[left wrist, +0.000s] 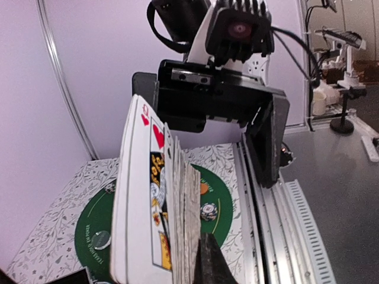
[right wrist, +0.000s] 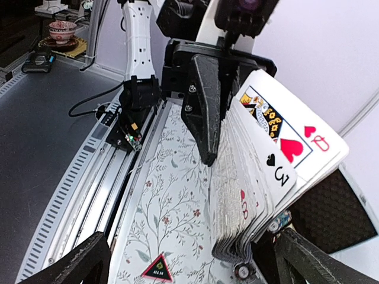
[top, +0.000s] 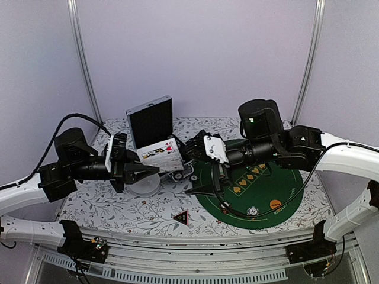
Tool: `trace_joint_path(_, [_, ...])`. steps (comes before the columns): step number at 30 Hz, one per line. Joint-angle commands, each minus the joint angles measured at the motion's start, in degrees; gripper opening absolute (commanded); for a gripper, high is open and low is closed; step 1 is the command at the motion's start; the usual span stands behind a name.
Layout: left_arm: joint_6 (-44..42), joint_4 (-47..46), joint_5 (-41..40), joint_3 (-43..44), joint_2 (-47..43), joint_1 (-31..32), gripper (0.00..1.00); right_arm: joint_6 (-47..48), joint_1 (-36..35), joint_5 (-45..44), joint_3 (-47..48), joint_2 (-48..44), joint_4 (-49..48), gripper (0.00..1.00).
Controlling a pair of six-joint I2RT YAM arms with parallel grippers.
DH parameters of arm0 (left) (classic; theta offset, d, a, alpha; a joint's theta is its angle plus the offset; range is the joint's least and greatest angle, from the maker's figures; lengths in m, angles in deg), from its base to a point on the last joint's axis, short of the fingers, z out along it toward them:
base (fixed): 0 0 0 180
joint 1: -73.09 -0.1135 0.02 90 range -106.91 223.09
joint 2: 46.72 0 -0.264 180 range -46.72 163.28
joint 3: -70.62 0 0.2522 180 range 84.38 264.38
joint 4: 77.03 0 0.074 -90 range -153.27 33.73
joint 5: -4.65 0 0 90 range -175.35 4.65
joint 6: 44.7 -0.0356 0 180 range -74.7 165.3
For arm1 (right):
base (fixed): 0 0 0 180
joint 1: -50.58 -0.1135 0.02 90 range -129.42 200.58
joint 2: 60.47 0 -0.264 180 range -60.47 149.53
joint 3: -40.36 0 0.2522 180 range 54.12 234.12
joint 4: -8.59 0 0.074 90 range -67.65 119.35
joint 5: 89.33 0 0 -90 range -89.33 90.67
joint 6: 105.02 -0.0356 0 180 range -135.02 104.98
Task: Distribute texas hold em gaming equipment
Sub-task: Pass from the left arm to the right
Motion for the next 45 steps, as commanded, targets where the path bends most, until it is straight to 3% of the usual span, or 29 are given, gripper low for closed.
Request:
trace_joint_path(1, [12.47, -8.02, 6.24, 1.47, 0.02, 0.68, 0.0, 5.34, 0.18, 3.9, -3.32, -0.46, -14.89, 0.99])
trace_joint_path(5, [13.34, -8.21, 7.33, 2.02, -0.1, 0.81, 0.0, 5.9, 0.18, 4.15, -0.75, 2.03, -15.03, 0.96])
trace_joint_path(10, [15.09, -9.82, 9.18, 2.05, -0.25, 0.78, 0.0, 5.1, 0.21, 4.69, 0.17, 3.6, -15.23, 0.68])
trace_joint_path(14, [14.88, -9.1, 8.83, 2.04, 0.01, 0.76, 0.0, 4.12, 0.24, 5.27, 0.21, 3.6, -15.87, 0.53])
trace_joint_path(22, [14.53, -7.43, 7.86, 2.04, 1.55, 0.77, 0.0, 2.71, 0.19, 6.98, 1.08, 3.93, -15.99, 0.42])
trace_joint_path(26, [14.52, -7.39, 8.17, 2.03, 1.68, 0.75, 0.0, 2.01, 0.23, 7.15, 1.31, 4.21, -15.65, 0.26])
trace_joint_path(29, [14.29, -7.22, 8.13, 1.89, 1.15, 0.75, 0.0, 1.79, 0.17, 6.45, 1.25, 4.15, -15.14, 0.04])
trace_joint_path(33, [11.79, -5.16, 7.6, 1.69, 0.57, 0.77, 0.01, 0.44, 0.17, 5.62, 1.47, 4.01, -14.25, 0.02])
trace_joint_path(35, [9.4, -3.01, 5.9, 1.61, -0.13, 0.76, 0.4, -0.16, 0.17, 5.13, 1.64, 3.93, -13.17, 0.02])
trace_joint_path(36, [7.19, -1.53, 4.18, 1.6, -0.77, 0.75, 0.55, -0.49, 0.2, 4.94, 1.78, 4.01, -12.43, 0.02])
trace_joint_path(37, [4.42, 1.29, 1.87, 1.65, -1.41, 0.84, 0.62, -1.07, 0.23, 4.74, 1.85, 4.06, -11.17, 0.02])
trace_joint_path(40, [-5.15, 7.88, -6.41, 2.56, -3.39, 1.07, 0.73, -3.56, 0.4, 5.02, 2.55, 4.5, -7.82, 0.02])
trace_joint_path(45, [-18.54, 19.42, -13.66, 8.76, -1.23, 2.45, 0.8, -8.35, 0.7, 7.65, 5.07, 6.58, -1.22, 0.02])
